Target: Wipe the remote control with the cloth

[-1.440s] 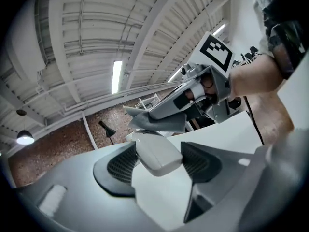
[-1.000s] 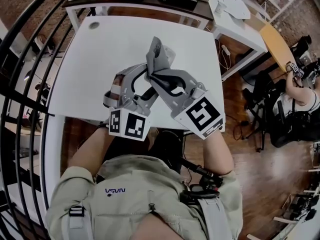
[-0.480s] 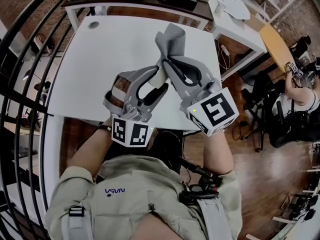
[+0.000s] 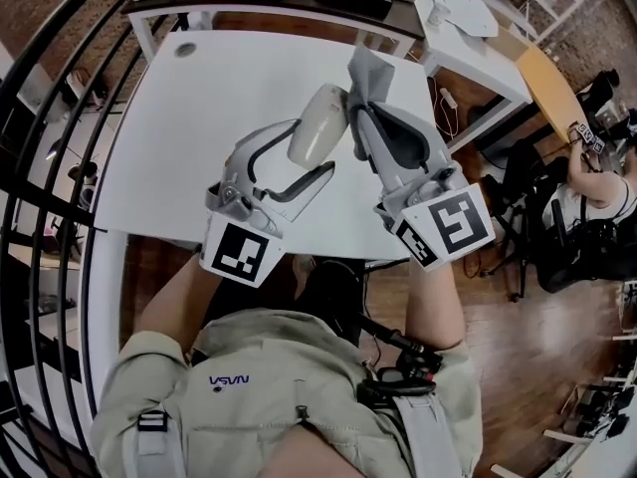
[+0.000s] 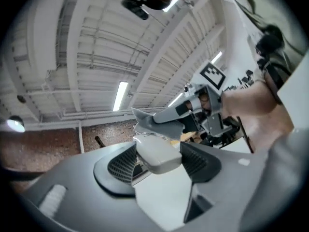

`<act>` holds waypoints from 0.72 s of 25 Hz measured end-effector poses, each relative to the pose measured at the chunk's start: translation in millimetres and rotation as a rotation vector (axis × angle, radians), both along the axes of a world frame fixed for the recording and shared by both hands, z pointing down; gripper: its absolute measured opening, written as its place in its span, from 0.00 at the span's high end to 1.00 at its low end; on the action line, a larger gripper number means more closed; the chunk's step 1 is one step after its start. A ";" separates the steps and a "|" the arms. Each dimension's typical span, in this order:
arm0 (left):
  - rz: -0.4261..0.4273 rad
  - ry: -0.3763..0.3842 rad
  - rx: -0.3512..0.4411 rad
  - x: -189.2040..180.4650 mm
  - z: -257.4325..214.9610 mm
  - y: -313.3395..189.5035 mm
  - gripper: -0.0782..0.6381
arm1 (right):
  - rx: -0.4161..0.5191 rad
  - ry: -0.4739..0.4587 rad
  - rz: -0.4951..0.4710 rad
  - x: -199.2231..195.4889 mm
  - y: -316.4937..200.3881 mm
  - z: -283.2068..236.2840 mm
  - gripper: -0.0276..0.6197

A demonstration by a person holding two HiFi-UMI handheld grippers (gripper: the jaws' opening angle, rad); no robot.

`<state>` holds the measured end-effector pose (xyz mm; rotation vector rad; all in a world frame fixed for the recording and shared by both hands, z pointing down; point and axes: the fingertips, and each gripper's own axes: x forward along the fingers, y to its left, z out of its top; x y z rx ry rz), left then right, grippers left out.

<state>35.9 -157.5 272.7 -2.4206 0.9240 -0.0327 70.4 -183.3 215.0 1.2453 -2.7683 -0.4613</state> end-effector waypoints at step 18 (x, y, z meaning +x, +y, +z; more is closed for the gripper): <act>0.144 0.159 -0.380 8.3 51.3 -44.4 0.55 | -0.190 -0.091 -0.078 13.3 -17.4 50.2 0.93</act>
